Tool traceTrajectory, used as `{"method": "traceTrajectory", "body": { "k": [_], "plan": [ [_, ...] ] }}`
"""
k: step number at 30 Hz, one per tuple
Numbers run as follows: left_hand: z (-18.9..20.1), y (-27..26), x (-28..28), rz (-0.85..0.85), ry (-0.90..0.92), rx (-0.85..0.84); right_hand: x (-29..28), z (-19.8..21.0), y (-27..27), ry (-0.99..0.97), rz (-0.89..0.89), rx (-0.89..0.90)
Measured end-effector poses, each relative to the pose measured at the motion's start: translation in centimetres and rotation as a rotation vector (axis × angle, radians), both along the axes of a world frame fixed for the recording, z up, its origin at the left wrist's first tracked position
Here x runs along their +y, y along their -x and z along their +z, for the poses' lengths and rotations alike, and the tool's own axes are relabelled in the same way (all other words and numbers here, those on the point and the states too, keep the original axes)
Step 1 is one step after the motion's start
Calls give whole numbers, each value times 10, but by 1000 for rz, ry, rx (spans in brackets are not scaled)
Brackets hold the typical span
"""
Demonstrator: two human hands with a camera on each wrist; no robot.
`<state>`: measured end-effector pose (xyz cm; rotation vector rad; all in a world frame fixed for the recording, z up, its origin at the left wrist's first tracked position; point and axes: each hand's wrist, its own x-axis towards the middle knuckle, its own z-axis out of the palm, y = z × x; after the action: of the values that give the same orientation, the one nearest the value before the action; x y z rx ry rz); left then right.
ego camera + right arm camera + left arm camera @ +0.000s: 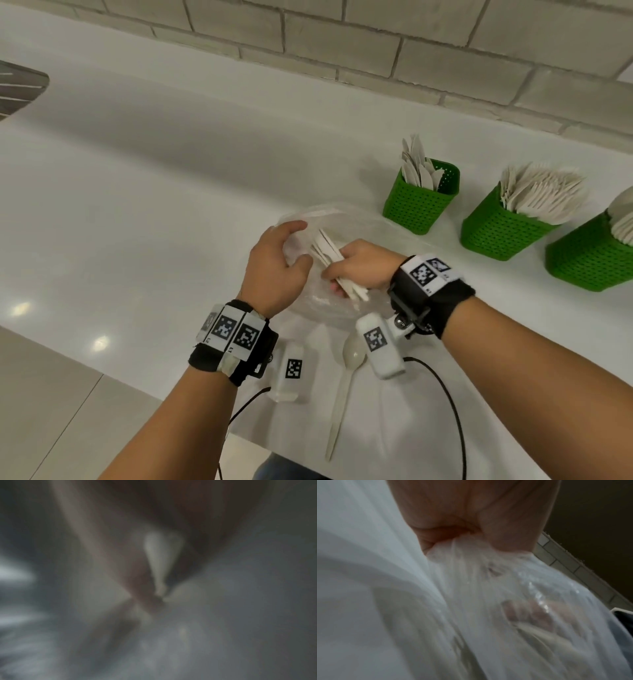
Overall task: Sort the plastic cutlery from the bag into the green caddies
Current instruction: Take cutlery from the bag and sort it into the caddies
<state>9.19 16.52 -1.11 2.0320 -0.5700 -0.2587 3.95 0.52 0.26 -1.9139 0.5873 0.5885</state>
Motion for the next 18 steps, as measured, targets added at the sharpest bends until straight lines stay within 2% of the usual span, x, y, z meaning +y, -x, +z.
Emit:
{"method": "traceTrajectory", "body": {
  "k": [2,5,8,10,12,15,18],
  "plan": [
    [-6,-3,1,30,-78,-95,-8,5,4,-148,-106,-4],
    [-10,-12,5,86,-163,-133,-14,16,10,-108,-97,-34],
    [-7,-23,8,76,-250,-120,-14,41,23,-17,45,-118],
    [-2,-27,10,48,-299,-103,-10,64,39,158,220,-210],
    [2,-27,11,61,-288,-67,-7,76,58,243,329,-221],
    [9,-20,13,98,-192,-113,1,59,90,284,400,-88],
    [13,-13,14,147,-48,-174,9,21,113,408,355,-81]
  ]
}}
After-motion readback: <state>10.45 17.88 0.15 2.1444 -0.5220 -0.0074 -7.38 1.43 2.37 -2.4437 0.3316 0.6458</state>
